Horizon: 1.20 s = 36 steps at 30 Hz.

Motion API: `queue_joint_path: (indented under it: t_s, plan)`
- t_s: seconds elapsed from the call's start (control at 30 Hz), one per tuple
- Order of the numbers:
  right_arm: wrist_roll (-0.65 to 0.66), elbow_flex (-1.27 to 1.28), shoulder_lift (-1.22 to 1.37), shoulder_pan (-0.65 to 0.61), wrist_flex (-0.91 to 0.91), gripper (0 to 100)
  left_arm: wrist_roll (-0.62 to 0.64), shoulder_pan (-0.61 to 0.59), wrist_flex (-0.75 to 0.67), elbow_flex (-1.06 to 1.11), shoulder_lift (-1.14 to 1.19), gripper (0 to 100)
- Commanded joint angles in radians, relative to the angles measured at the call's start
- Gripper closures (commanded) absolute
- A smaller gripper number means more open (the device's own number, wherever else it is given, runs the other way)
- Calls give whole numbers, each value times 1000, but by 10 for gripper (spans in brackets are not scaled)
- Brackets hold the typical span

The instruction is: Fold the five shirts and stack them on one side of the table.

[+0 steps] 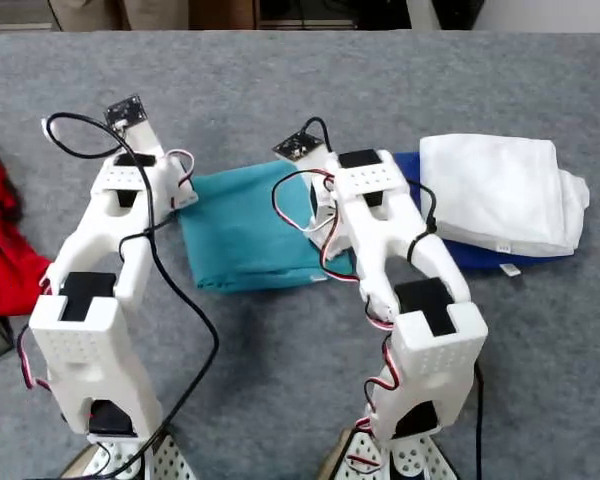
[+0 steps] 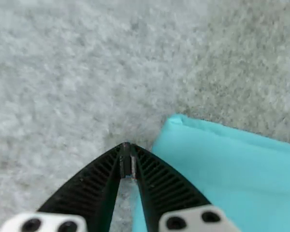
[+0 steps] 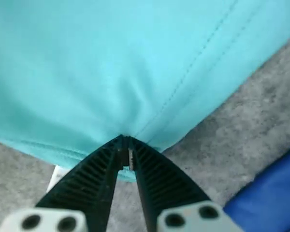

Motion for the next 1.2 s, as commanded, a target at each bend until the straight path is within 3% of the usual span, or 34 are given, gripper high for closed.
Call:
queue_joint_path:
  t_s: [0.0, 0.17, 0.3, 0.43, 0.63, 0.77, 1.17]
  plan:
    - [-8, -54, -64, -19, 14, 994, -8, -11, 38, -86, -12, 982]
    - [46, -191, -206, -105, 201, 994, -77, -11, 153, -172, -50, 982]
    - [55, -321, -251, -81, 233, 994, -107, -9, 244, -178, -173, 982]
    - [83, -455, -170, -59, 195, 994, -109, 40, 324, -21, -348, 982]
    - [83, -700, 105, -30, 130, 993, -109, 160, 195, 437, -697, 982]
    - [83, -914, 318, -28, 133, 993, -149, 226, 31, 671, -765, 982]
    - [81, -1511, 840, 38, 250, 993, -292, 230, 58, 687, -593, 982]
